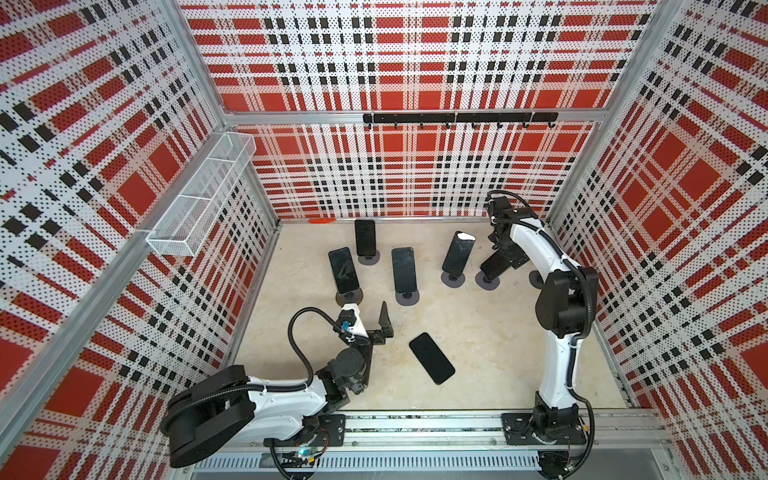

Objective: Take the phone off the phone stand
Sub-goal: 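Lower the right gripper around the blue-edged phone and close on it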

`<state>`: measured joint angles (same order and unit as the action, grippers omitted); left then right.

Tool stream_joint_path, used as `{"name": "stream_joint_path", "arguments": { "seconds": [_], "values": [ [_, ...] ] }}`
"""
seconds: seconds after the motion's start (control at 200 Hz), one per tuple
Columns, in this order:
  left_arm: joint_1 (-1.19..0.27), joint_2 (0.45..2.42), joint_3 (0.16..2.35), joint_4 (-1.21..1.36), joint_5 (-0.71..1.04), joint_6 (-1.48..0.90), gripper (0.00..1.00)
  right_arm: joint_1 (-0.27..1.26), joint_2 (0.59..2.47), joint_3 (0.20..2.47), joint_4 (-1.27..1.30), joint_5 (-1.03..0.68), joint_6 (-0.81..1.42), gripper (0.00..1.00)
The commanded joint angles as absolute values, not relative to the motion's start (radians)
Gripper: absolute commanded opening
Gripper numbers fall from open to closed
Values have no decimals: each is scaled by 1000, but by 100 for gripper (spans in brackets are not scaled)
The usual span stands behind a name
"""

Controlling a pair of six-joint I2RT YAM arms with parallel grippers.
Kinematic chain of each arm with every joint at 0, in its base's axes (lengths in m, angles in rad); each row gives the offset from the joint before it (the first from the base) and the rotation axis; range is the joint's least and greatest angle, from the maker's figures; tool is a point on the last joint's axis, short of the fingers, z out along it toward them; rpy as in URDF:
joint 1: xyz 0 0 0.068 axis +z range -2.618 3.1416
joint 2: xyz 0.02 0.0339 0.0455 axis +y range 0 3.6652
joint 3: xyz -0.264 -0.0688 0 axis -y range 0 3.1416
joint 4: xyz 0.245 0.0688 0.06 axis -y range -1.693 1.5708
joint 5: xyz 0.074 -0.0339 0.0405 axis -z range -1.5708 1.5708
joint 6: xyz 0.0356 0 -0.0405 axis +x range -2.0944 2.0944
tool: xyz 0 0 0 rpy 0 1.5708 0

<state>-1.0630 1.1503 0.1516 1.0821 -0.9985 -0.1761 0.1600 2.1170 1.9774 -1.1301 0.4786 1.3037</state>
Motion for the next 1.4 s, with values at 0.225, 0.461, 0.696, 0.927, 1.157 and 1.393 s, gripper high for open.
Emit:
{"name": "stream_joint_path", "arguments": {
  "seconds": [0.225,0.461,0.696,0.927,1.157,1.393],
  "values": [
    [-1066,1147,167,1085,-987,-176,98,154,2076,1972,-1152,480,1332,97],
    [-1066,1150,171,1085,-981,-177,98,153,2068,1988,-1186,446,1337,100],
    [-1066,1140,167,1085,-977,-175,98,156,2053,1988,-1190,433,1338,99],
    [-1067,1121,163,1085,-970,-175,98,160,2029,1967,-1167,432,1336,94],
    [-1068,1115,163,1081,-969,-173,98,160,2042,1967,-1163,423,1327,90],
    [-1067,1111,163,1078,-966,-173,98,160,2067,1999,-1200,448,1339,91]
  ]
}}
